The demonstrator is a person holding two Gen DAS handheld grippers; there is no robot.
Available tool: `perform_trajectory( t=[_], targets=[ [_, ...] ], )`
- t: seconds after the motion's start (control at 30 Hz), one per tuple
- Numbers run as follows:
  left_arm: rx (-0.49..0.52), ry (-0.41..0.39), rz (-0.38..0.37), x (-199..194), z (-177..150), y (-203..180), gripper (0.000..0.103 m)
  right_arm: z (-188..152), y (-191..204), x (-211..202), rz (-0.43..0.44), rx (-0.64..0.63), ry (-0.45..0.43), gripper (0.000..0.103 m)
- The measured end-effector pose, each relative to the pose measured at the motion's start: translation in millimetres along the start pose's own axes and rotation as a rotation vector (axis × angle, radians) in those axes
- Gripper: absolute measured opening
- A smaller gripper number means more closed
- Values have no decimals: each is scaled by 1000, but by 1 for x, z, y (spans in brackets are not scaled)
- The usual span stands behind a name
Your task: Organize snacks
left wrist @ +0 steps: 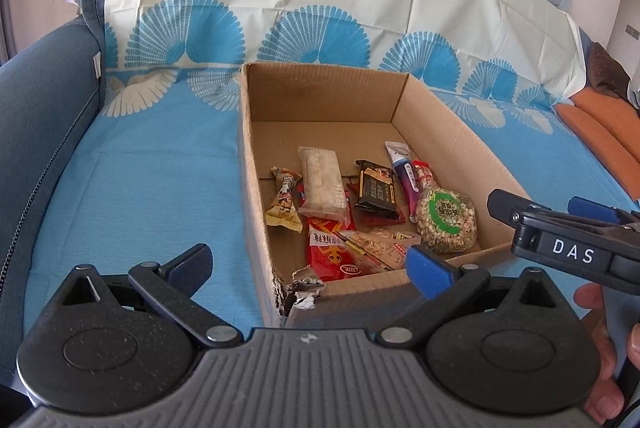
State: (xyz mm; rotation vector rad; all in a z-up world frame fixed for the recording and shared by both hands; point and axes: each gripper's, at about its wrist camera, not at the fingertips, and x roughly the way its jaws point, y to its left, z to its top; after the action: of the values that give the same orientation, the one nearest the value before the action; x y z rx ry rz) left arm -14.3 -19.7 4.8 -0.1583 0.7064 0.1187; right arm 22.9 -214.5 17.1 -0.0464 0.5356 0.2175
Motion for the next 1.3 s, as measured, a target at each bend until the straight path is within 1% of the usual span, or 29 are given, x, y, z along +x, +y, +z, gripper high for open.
perform_trajectory(
  t=[0.23,0.47,1.3],
  targets=[
    [-9,19,-3,3,-1,-1,103,0,6,1,16,-14,8,102],
    [-6,19,1,3,-1,-3,103,-1,10,0,20,-32,4,102],
    [-15,18,-14,3,-1,-4,103,-1,9,0,23,-29,6,102]
  ],
)
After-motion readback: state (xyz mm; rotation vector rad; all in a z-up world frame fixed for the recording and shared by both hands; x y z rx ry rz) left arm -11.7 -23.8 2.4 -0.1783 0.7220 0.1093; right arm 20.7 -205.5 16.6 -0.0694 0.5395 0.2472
